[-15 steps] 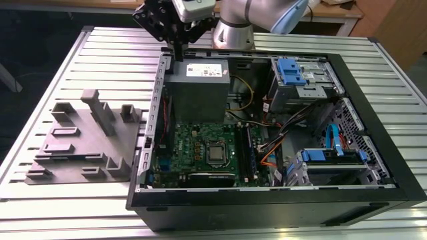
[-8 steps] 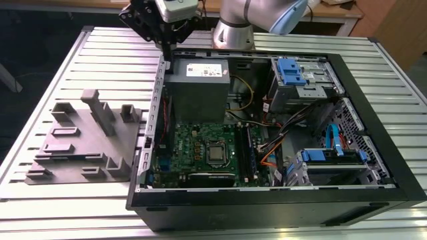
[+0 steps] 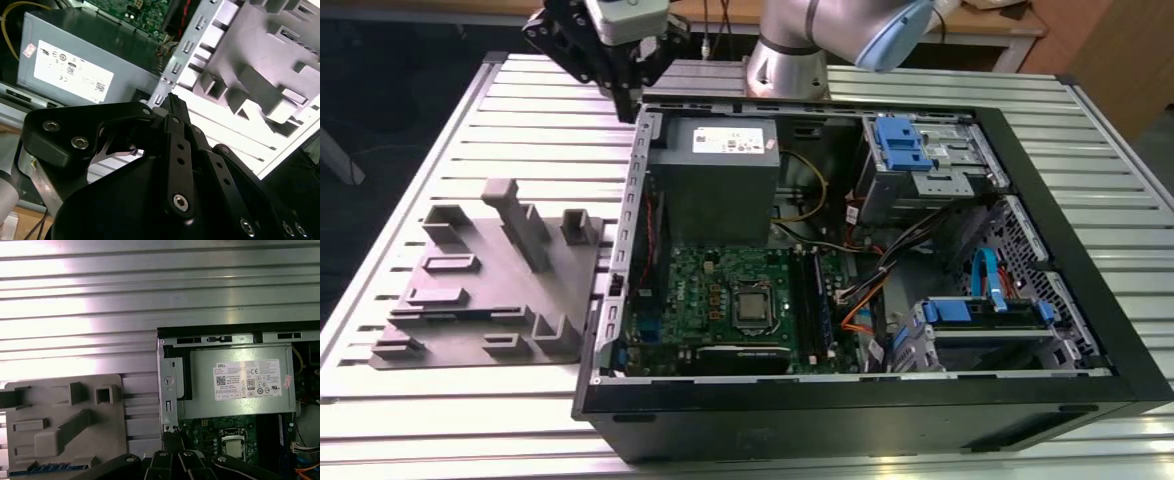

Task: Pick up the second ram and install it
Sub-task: 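Reach for the second ram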

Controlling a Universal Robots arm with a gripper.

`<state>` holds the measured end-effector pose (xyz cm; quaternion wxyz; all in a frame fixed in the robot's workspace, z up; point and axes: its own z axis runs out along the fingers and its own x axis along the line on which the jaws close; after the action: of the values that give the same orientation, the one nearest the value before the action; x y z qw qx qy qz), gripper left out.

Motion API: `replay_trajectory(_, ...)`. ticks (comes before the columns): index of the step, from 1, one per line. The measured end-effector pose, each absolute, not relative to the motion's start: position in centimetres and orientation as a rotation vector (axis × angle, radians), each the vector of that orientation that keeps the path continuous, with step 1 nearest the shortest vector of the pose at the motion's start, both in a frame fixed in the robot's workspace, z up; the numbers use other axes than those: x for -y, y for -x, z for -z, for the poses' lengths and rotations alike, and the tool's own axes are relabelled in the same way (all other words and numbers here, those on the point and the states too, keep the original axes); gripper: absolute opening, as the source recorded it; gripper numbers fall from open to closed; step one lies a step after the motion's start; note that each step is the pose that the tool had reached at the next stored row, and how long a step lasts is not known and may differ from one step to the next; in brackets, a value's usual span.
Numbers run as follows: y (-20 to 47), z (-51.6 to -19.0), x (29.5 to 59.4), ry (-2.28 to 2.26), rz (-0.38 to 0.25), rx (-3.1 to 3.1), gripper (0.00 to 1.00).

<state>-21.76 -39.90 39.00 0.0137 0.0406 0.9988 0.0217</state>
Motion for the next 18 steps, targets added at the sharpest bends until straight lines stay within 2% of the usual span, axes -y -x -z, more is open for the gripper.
replay_trajectory(18,27.9,-38.7,39.9,-0.140,-0.067,-3.109,0.07)
